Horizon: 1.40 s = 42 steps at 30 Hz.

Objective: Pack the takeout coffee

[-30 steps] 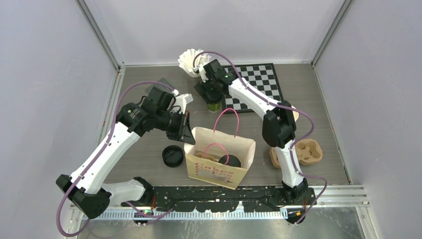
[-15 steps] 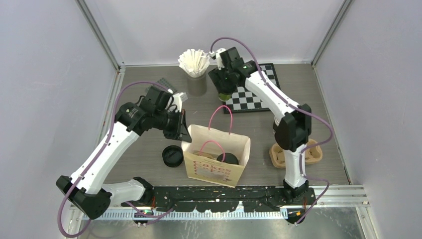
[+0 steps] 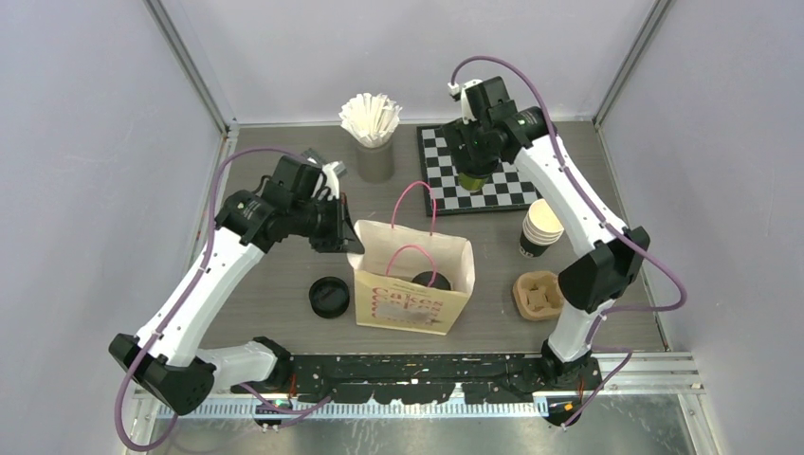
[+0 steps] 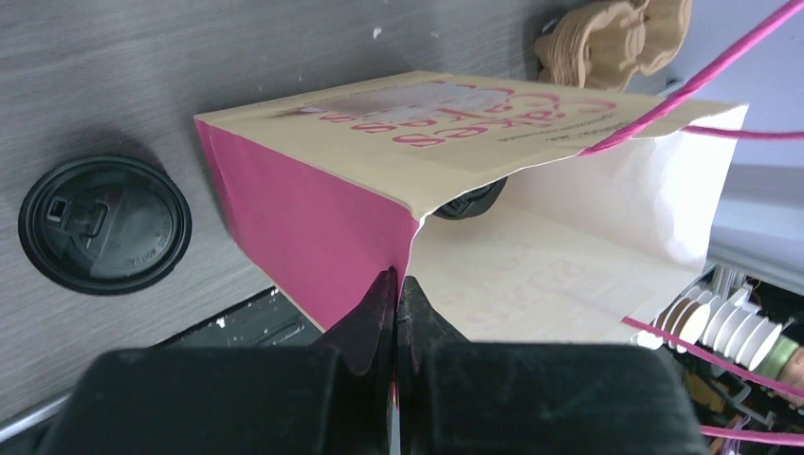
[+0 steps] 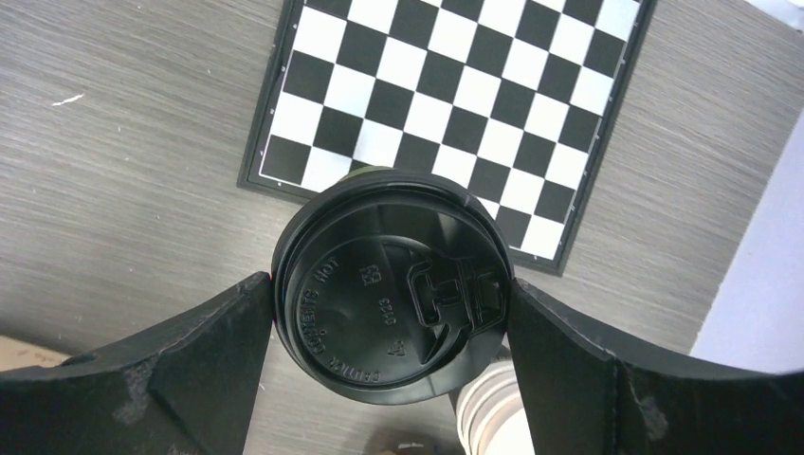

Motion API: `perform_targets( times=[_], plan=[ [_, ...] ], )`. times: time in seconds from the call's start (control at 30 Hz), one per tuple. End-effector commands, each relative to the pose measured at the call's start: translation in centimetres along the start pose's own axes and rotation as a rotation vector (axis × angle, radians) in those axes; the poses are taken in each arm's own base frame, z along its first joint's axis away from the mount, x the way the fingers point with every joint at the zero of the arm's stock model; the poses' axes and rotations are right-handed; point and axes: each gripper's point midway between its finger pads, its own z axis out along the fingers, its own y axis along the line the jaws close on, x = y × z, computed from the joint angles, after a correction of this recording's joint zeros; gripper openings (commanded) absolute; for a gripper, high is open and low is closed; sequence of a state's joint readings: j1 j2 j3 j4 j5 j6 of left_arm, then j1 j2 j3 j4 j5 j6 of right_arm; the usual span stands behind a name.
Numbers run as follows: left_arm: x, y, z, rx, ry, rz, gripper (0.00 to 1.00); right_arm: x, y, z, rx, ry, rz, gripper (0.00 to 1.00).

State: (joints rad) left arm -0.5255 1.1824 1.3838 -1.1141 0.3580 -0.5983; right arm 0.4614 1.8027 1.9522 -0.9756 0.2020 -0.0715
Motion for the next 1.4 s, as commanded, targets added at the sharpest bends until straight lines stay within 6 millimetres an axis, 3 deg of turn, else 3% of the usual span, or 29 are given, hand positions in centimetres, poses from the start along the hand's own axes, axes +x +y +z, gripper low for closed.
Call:
perform_targets(
  times=[0.0, 0.17, 0.33, 0.5, 0.7, 0.97, 1.37],
  plan=[
    [-3.6, -1.3, 0.2, 0.046, -0.152, -0.014, 0.0, 0.2, -1.8, -5.3, 0.05, -0.037, 0.032, 0.85],
    [-5.7, -1.8, 0.8, 0.086, -0.249, -0.016, 0.0, 0.4, -2.9, -8.3, 0.085, -0.063, 0.053, 0.86],
    [-6.2, -1.2, 1.2, 0.065, -0.251, -0.02, 0.0, 0.3, -3.7, -10.8, 0.098, -0.101, 0.059, 0.86],
    [-6.4, 0.4, 0.5, 0.002, -0.24, -0.029, 0.0, 1.7, -3.1, -11.0, 0.069, -0.089, 0.068, 0.86],
    [-6.2, 2.4, -1.5, -0.106, -0.261, -0.002, 0.0, 4.9, -0.8, -9.0, -0.013, -0.038, 0.143, 0.86],
    [-5.5, 4.1, -1.8, -0.162, -0.261, -0.03, 0.0, 10.5, 1.3, -3.5, -0.039, 0.019, 0.152, 0.86],
    [-5.5, 5.5, -1.7, -0.22, -0.254, -0.036, 0.0, 12.1, 3.0, 2.2, -0.05, 0.015, 0.123, 0.88]
  ],
)
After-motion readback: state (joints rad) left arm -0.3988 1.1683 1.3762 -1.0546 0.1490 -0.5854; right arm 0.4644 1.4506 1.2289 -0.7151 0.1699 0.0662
